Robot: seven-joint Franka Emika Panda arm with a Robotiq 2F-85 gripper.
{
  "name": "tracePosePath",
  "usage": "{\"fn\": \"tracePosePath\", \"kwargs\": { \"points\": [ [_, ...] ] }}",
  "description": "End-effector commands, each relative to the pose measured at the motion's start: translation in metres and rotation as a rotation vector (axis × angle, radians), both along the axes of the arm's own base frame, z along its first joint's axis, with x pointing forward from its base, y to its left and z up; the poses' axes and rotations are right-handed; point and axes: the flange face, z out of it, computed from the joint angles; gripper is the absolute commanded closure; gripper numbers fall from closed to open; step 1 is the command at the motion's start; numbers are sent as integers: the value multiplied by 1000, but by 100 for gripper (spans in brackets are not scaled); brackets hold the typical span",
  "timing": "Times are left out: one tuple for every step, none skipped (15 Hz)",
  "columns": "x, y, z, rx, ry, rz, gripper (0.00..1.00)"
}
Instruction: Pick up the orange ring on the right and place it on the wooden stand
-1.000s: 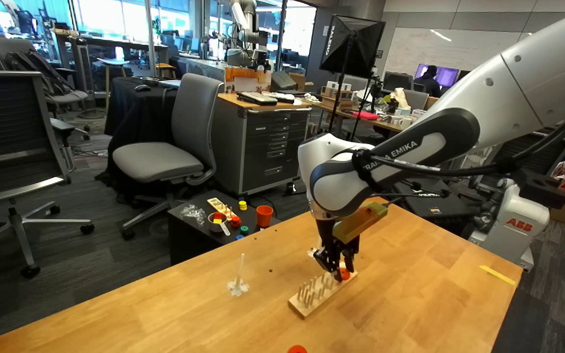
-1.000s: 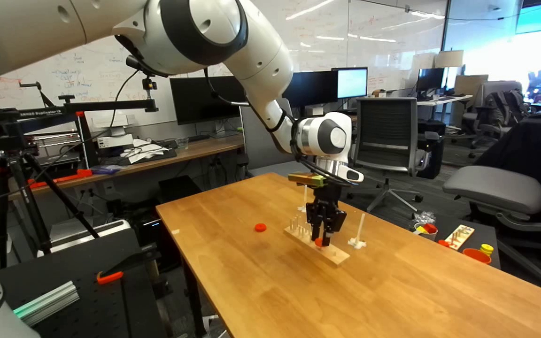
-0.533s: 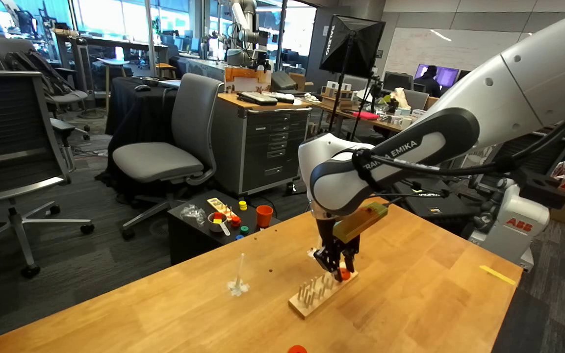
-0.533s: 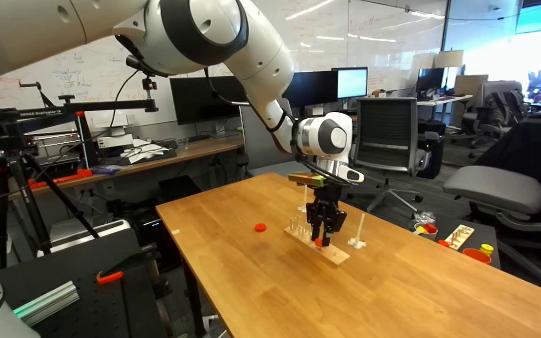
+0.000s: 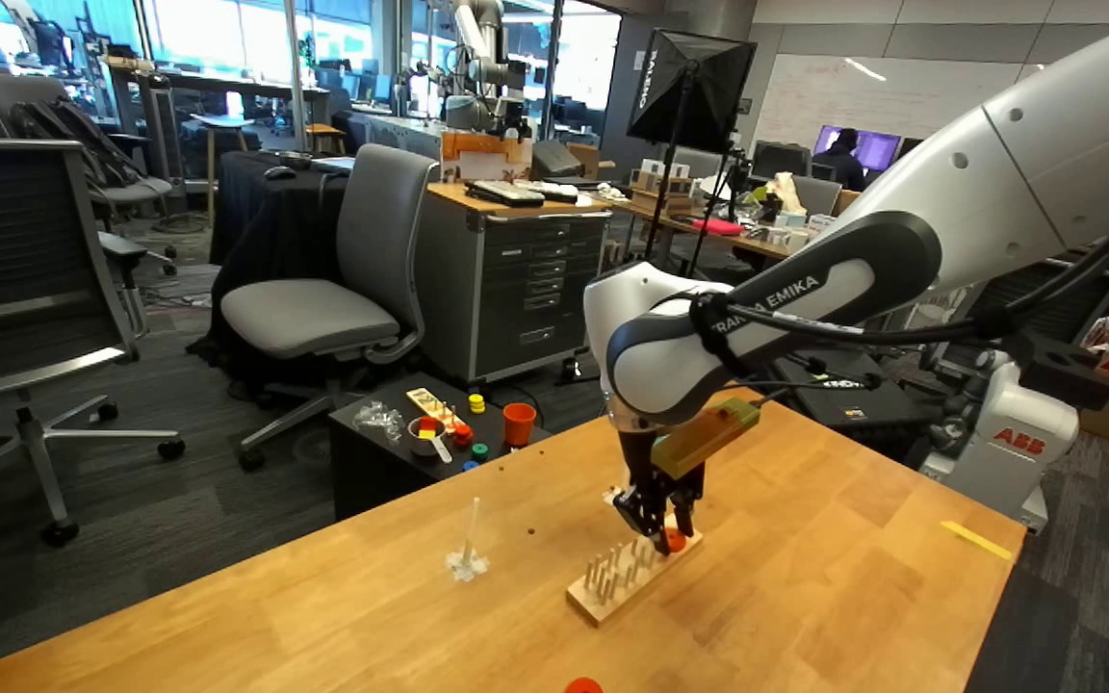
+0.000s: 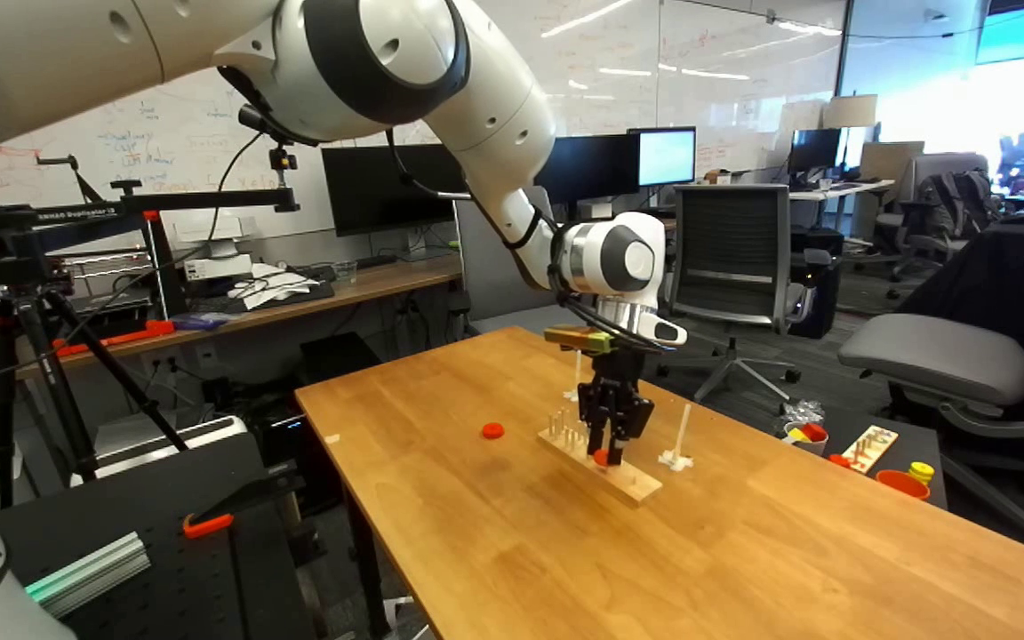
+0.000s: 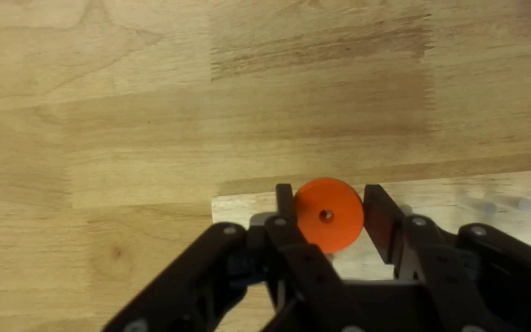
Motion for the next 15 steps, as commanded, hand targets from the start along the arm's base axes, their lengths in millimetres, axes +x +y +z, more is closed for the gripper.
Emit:
{"fn": "tracePosePath", "kwargs": {
  "points": [
    [2, 10, 5, 21, -10, -16, 83],
    [3, 12, 7, 22, -14, -13, 83],
    [3, 13, 7, 24, -16, -12, 83],
    [3, 13, 7, 23, -17, -12, 83],
    [3, 13, 7, 23, -17, -13, 83],
    [2, 12, 6, 23, -16, -15, 83],
    [2, 11, 7, 21, -16, -16, 83],
    [3, 11, 7, 21, -18, -17, 83],
    [3, 10, 9, 19, -20, -19, 83],
    [4, 9, 10, 16, -22, -19, 83],
    [5, 9, 11, 14, -26, -21, 83],
    [5, 8, 13, 13, -28, -23, 83],
    [6, 6, 14, 11, -31, -27, 83],
    [7, 5, 15, 9, -34, -30, 83],
    [7, 3, 15, 6, -35, -34, 83]
  ]
}}
